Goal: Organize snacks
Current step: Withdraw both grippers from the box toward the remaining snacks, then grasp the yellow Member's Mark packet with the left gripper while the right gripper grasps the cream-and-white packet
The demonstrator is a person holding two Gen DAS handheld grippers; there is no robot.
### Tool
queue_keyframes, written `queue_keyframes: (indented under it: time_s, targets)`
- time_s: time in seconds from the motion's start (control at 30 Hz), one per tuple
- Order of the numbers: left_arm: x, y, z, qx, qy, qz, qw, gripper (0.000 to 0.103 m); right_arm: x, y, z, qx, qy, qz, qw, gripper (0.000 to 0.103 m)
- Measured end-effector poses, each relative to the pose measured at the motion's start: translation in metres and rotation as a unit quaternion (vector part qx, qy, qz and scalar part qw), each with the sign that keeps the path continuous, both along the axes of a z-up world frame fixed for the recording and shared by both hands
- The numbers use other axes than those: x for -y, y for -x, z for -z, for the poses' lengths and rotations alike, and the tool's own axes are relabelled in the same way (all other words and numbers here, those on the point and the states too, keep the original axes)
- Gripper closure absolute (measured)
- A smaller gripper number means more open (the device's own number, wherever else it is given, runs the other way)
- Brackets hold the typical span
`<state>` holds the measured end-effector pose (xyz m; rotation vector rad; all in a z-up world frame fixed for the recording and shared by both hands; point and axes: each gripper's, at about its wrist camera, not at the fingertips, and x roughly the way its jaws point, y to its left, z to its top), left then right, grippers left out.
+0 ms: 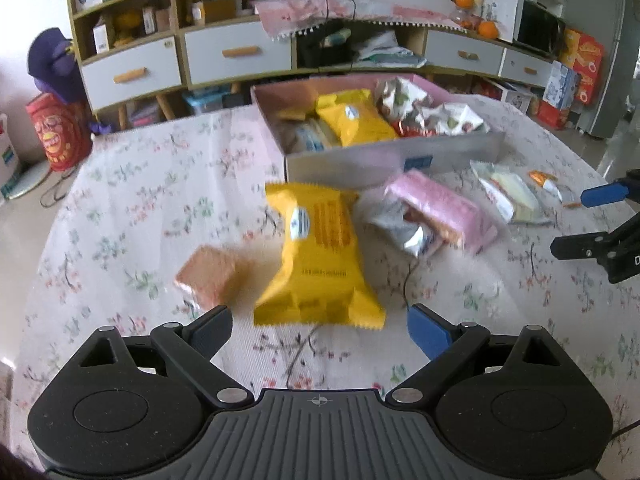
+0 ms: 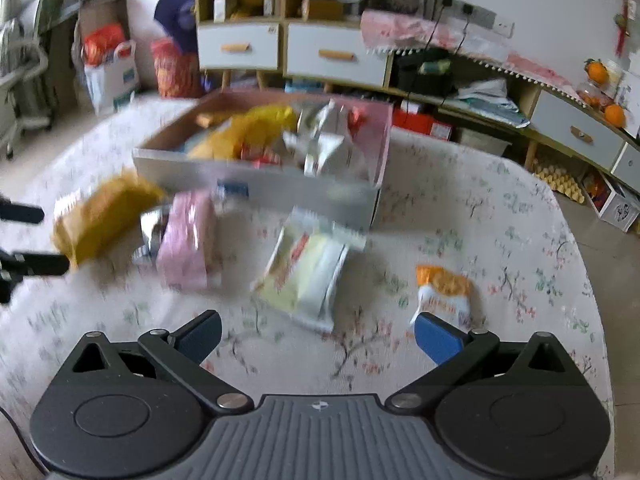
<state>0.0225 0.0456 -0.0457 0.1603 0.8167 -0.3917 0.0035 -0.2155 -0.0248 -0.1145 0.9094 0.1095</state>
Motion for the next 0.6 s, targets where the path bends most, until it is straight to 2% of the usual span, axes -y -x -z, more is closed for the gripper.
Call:
queue_keyframes:
  time_s: [0.2,0.3,0.37,0.6]
  targets:
    - [0.002,0.001,0.017,-0.015,-0.002,0.011,0.9998,0.007,-0.006,0.004,0.015,-0.021,-0.007,-0.018,1.0,0.021]
    - [0.005,0.004,0.021,0.002,-0.008,0.012,0.9999,0.003,-0.006,0.001,0.024,-0.038,-0.021,-0.009,0.999,0.021]
    - [0.004,0.003,0.023,0.005,-0.002,0.009,0.9999,0.001,-0.002,0.001,0.026,-0.03,-0.04,0.002,0.999,0.021]
    - [0.006,-0.002,0.025,0.022,0.004,0.007,0.9997,0.0,-0.002,-0.001,0.032,0.008,-0.042,0.008,0.999,0.021]
